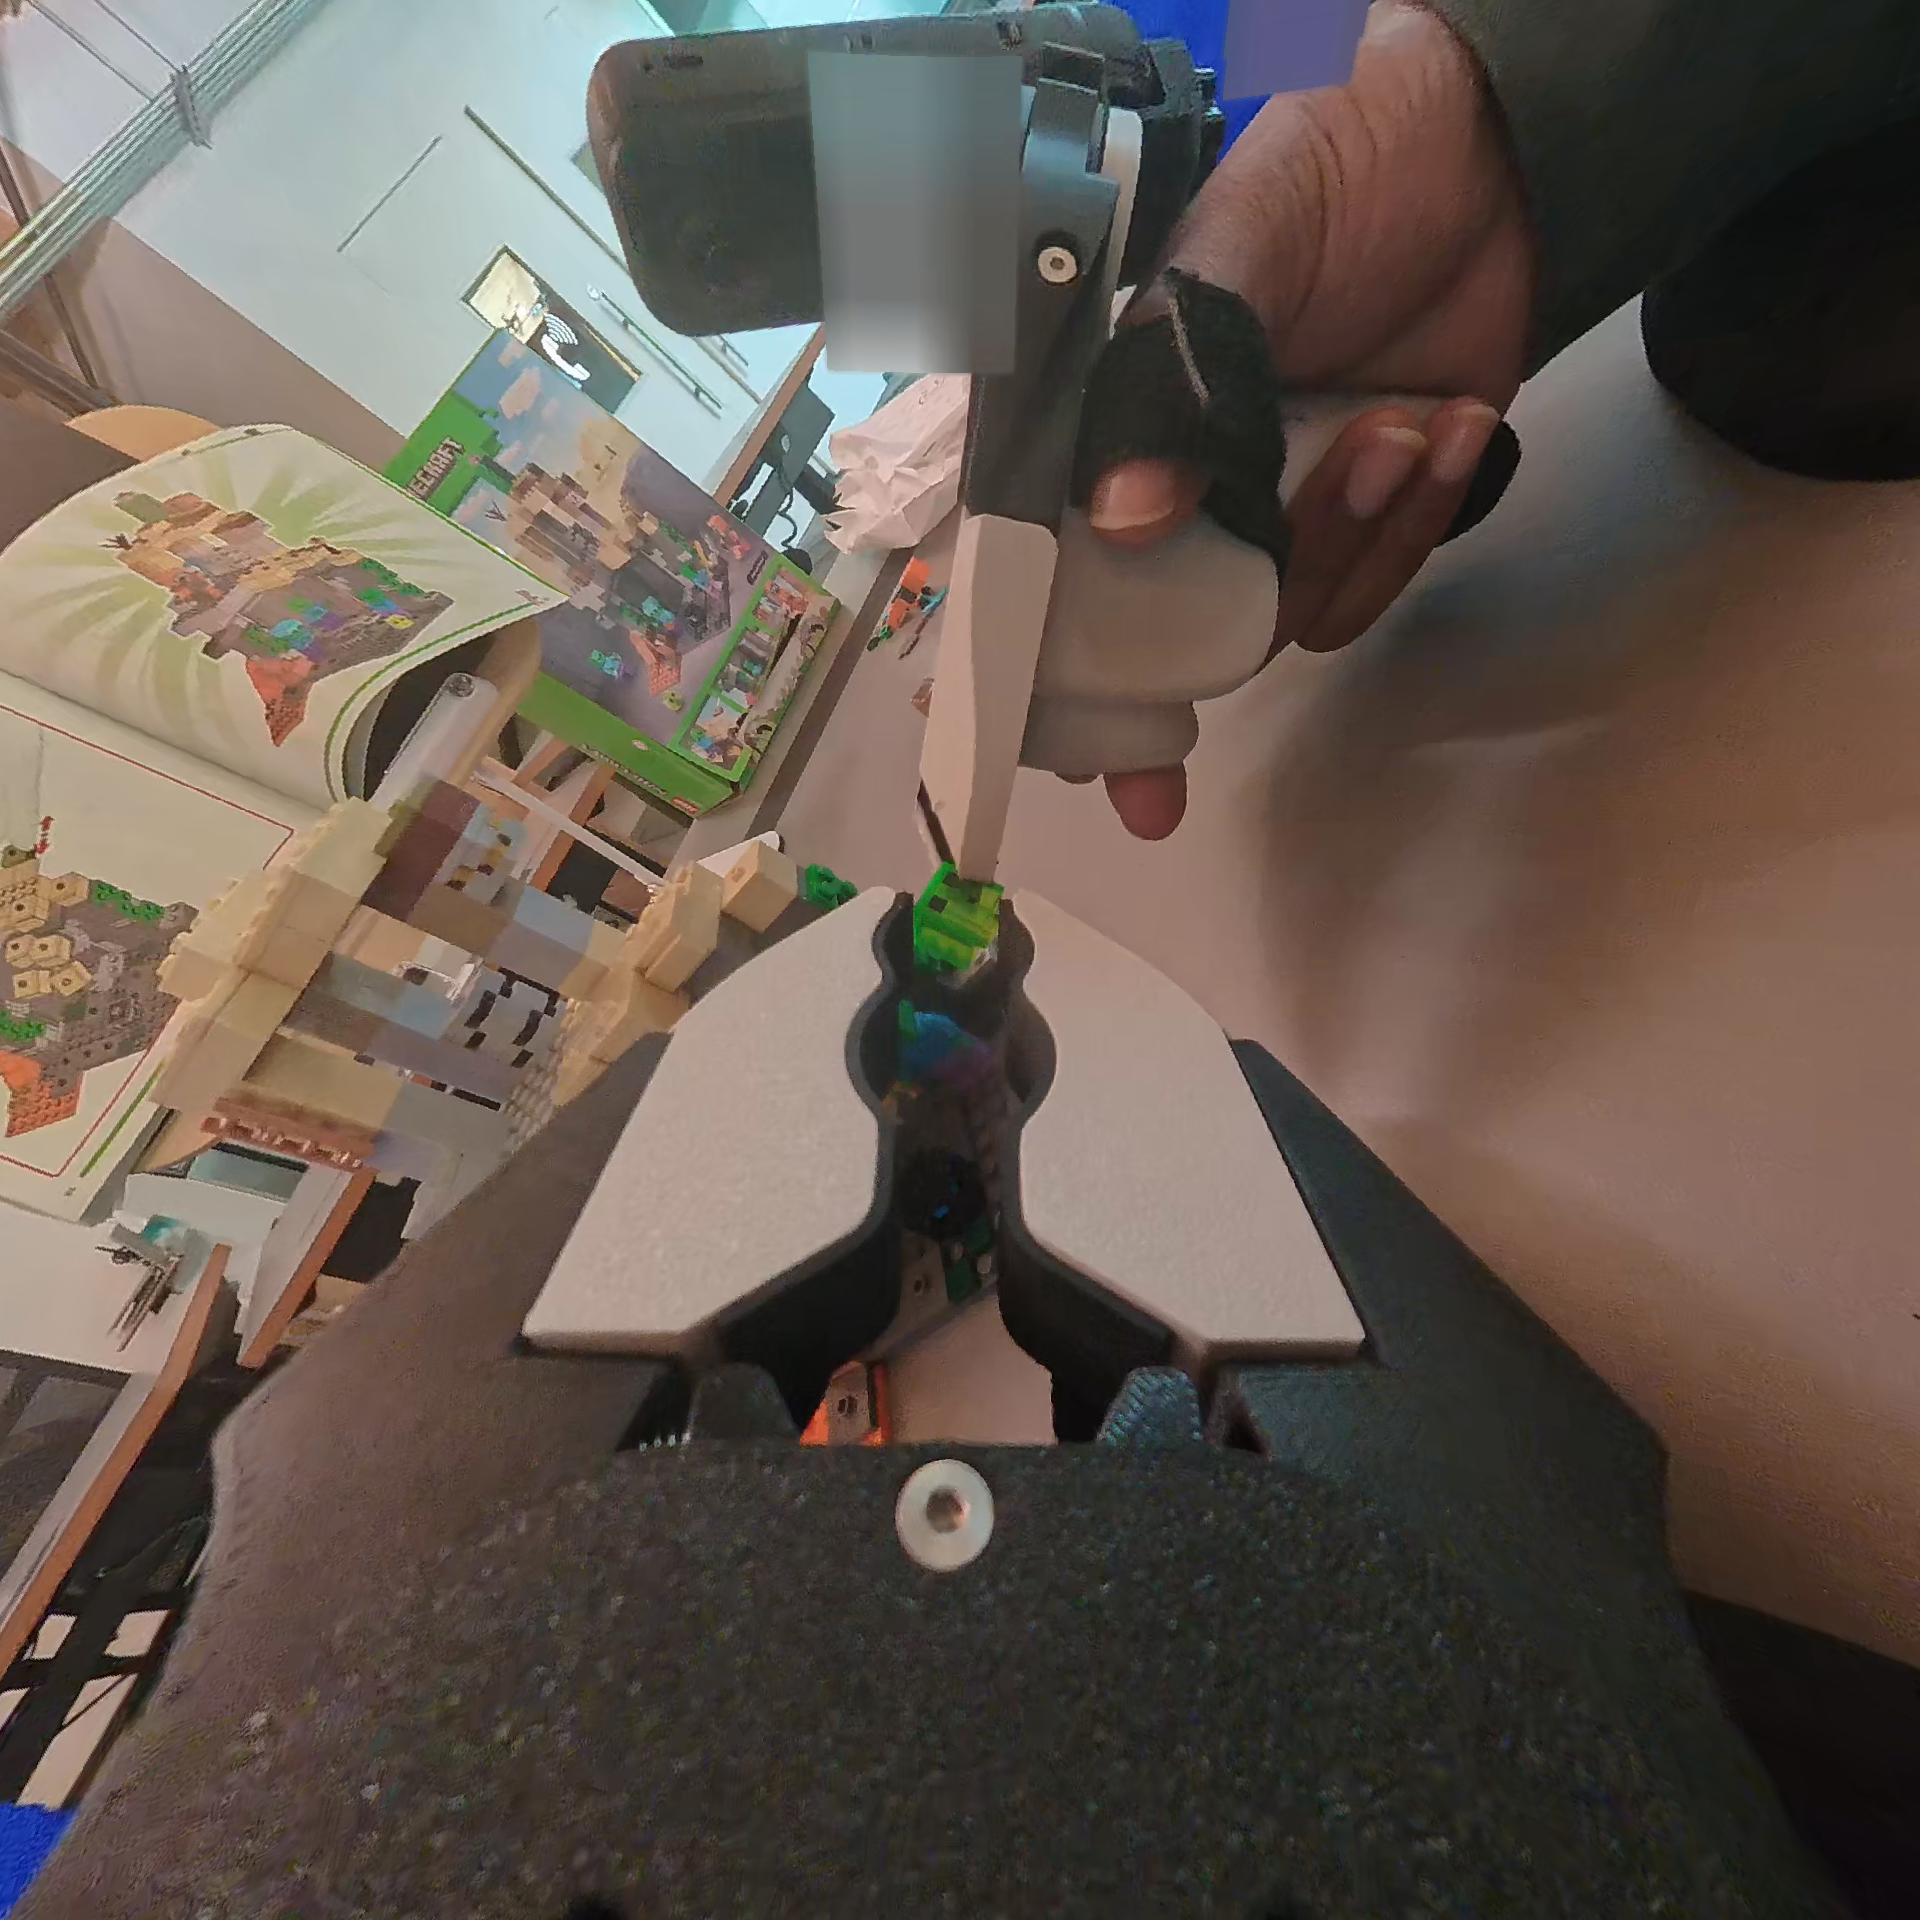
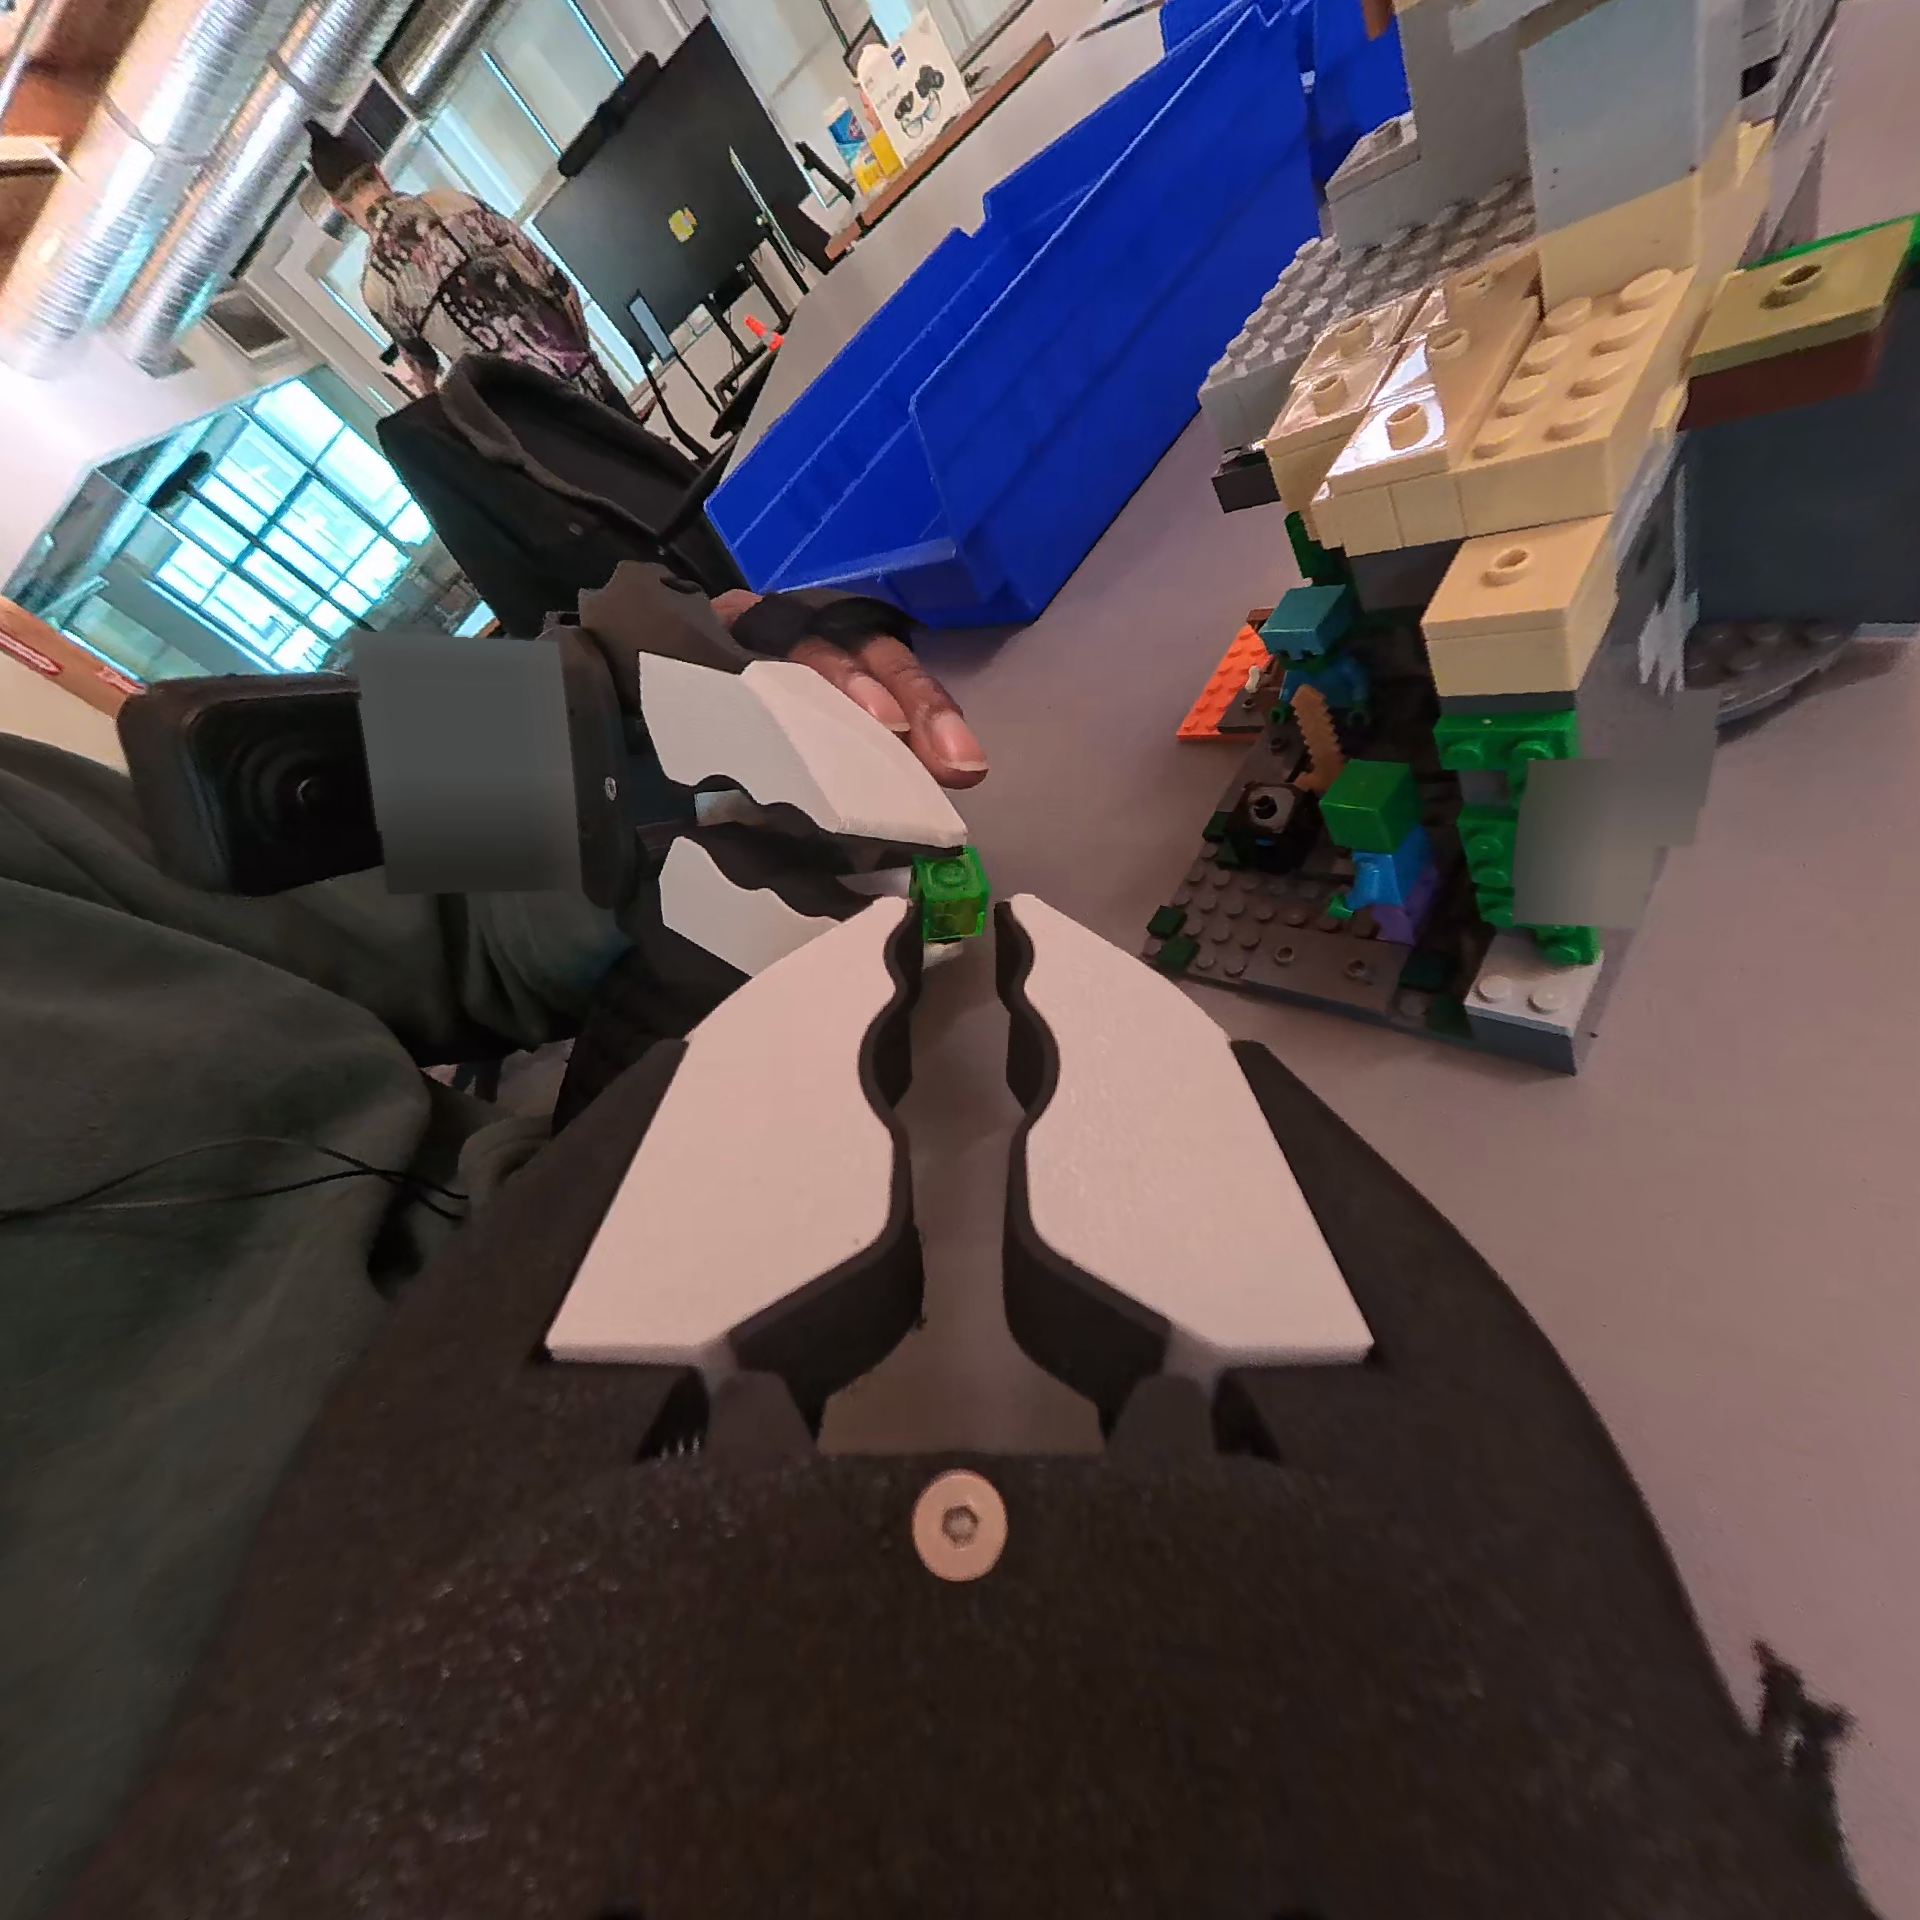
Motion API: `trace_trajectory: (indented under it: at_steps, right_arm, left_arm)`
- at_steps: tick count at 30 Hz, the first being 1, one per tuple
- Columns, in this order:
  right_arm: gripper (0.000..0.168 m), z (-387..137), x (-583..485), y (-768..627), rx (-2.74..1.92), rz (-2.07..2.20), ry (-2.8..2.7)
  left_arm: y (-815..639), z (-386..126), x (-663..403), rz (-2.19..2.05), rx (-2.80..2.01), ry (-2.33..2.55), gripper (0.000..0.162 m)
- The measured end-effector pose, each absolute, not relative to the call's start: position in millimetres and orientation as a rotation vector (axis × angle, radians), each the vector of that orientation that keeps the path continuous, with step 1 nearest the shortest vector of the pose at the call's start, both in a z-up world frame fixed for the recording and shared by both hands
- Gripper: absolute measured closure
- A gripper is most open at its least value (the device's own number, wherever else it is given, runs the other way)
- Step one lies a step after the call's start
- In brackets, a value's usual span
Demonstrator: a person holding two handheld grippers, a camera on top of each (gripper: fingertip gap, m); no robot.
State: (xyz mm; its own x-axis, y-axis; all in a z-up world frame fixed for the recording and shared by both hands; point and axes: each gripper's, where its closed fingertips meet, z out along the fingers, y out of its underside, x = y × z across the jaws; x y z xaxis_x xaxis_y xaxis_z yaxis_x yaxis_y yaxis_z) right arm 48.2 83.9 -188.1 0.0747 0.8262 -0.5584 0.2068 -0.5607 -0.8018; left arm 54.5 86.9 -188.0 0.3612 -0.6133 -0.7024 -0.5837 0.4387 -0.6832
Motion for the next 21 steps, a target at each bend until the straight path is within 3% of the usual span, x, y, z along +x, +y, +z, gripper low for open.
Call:
trace_trajectory:
  at_steps: [4,21]
  right_arm:
    - [0.168,-186,49,84,-1.803,1.481,-1.038]
    - [0.165,-190,53,87,-1.795,1.35,-1.092]
  left_arm:
    - [87,-186,53,-0.055,-1.226,1.273,0.147]
    - [88,-177,50,-0.225,-1.291,1.187,0.147]
